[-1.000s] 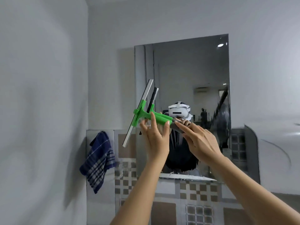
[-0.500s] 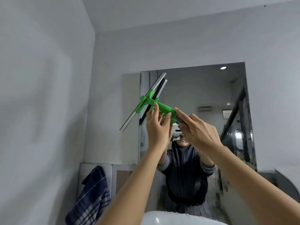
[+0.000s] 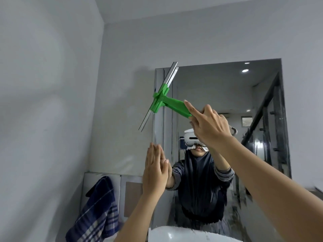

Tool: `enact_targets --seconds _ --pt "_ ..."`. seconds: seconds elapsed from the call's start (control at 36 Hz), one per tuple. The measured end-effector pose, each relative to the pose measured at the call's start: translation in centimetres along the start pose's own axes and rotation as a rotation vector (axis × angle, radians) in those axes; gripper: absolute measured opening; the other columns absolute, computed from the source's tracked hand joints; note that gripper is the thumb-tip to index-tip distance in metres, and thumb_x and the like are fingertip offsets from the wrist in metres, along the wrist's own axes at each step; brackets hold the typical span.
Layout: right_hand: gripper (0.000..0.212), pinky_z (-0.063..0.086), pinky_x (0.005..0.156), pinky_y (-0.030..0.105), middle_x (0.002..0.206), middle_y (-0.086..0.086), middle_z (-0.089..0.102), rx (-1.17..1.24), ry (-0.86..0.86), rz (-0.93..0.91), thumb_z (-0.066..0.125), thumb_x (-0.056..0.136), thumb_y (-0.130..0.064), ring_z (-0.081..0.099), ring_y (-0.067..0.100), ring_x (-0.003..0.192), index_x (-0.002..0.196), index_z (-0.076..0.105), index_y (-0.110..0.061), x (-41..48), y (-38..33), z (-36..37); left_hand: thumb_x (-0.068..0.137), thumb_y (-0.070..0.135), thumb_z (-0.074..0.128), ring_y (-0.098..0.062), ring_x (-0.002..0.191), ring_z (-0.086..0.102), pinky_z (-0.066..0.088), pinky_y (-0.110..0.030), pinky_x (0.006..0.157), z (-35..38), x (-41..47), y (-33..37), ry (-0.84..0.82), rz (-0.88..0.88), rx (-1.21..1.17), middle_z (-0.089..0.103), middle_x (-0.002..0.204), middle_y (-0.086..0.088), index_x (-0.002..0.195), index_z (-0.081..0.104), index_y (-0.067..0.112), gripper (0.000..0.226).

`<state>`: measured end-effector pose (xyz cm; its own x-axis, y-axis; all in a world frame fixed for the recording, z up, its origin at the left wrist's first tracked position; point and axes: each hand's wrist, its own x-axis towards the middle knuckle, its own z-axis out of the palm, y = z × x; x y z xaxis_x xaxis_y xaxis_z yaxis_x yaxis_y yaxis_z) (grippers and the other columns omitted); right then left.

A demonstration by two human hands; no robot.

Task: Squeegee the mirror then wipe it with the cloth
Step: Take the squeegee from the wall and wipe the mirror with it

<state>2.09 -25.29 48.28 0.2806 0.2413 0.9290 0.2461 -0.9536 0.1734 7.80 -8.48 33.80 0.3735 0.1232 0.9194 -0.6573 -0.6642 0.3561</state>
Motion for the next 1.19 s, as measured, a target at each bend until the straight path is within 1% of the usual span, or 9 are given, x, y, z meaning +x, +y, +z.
enact_targets --seconds 0.11,0.22,0.33,0.44,0.64,0.92,1.0,1.06,1.19 --pt "0.053 0.042 0.060 0.034 0.097 0.010 0.050 -0.036 0.040 0.005 0.034 0.099 -0.037 0.056 0.025 0.078 0.145 0.008 -0.043 0.5 -0.1 -0.2 0.090 0.045 0.026 -0.017 0.143 0.016 0.016 -0.031 0.115 0.3 -0.5 -0.5 0.001 -0.012 -0.015 0.019 0.155 -0.004 0.144 0.026 0.009 0.065" --pt "0.064 0.041 0.068 0.035 0.100 0.009 0.053 -0.114 0.066 -0.004 0.046 0.095 -0.022 0.055 0.027 0.082 0.145 0.010 -0.041 1.5 0.0 -0.6 0.091 0.044 0.027 -0.016 0.142 0.016 0.016 -0.027 0.113 0.8 -0.9 -0.9 0.003 -0.032 -0.024 0.019 0.155 -0.003 0.145 0.025 0.010 0.064" --pt "0.063 0.033 0.076 0.036 0.107 0.010 0.054 -0.179 0.086 -0.019 0.047 0.093 -0.019 0.053 0.031 0.093 0.144 0.017 -0.041 2.9 0.2 -1.6 0.093 0.043 0.029 -0.013 0.143 0.014 0.016 -0.029 0.115 1.2 -1.8 -1.0 0.022 -0.017 -0.043 0.018 0.154 -0.001 0.145 0.023 0.010 0.062" --pt "0.061 0.033 0.084 0.040 0.111 0.011 0.053 -0.200 0.079 -0.046 0.049 0.092 -0.020 0.050 0.032 0.099 0.141 0.023 -0.042 4.4 0.4 -2.6 0.094 0.047 0.029 0.003 0.137 0.008 0.011 -0.017 0.112 1.5 -2.6 -1.2 0.058 -0.012 -0.043 0.015 0.149 0.013 0.145 0.021 0.014 0.062" --pt "0.058 0.031 0.085 0.041 0.106 0.009 0.053 -0.157 0.054 -0.034 0.047 0.091 -0.017 0.047 0.031 0.099 0.139 0.027 -0.043 5.2 0.4 -2.9 0.095 0.044 0.031 0.007 0.135 0.006 0.007 -0.010 0.110 1.8 -3.2 -1.2 0.070 -0.026 -0.020 0.015 0.148 0.015 0.146 0.020 0.014 0.060" --pt "0.057 0.029 0.087 0.041 0.103 0.008 0.053 -0.133 0.023 -0.044 0.045 0.093 -0.018 0.045 0.029 0.100 0.140 0.026 -0.044 4.9 0.8 -3.3 0.090 0.058 0.018 -0.015 0.142 0.017 0.020 -0.034 0.115 2.0 -3.7 -0.9 0.066 -0.048 -0.043 0.020 0.154 -0.003 0.144 0.025 0.008 0.075" --pt "0.057 0.028 0.086 0.040 0.102 0.007 0.052 -0.113 0.020 -0.025 0.042 0.093 -0.017 0.044 0.028 0.100 0.139 0.026 -0.045 4.4 1.0 -3.2 0.093 0.051 0.026 -0.021 0.142 0.019 0.022 -0.038 0.115 1.9 -4.0 -0.3 0.069 -0.039 -0.034 0.023 0.153 -0.009 0.143 0.027 0.004 0.069" --pt "0.058 0.027 0.086 0.041 0.103 0.007 0.052 -0.105 0.016 -0.013 0.043 0.094 -0.016 0.044 0.028 0.101 0.140 0.025 -0.046 4.0 1.3 -3.3 0.094 0.045 0.028 -0.021 0.142 0.018 0.022 -0.038 0.115 2.3 -4.0 -0.7 0.063 -0.057 -0.025 0.022 0.153 -0.008 0.144 0.024 0.006 0.064" --pt "0.060 0.027 0.087 0.041 0.107 0.006 0.052 -0.096 0.009 0.027 0.045 0.093 -0.016 0.043 0.028 0.103 0.139 0.025 -0.047 3.1 2.8 -3.7 0.095 0.052 0.018 -0.018 0.143 0.012 0.034 -0.045 0.109 3.7 -4.0 -1.5 0.127 -0.075 0.062 0.014 0.155 -0.005 0.144 0.009 0.014 0.063"
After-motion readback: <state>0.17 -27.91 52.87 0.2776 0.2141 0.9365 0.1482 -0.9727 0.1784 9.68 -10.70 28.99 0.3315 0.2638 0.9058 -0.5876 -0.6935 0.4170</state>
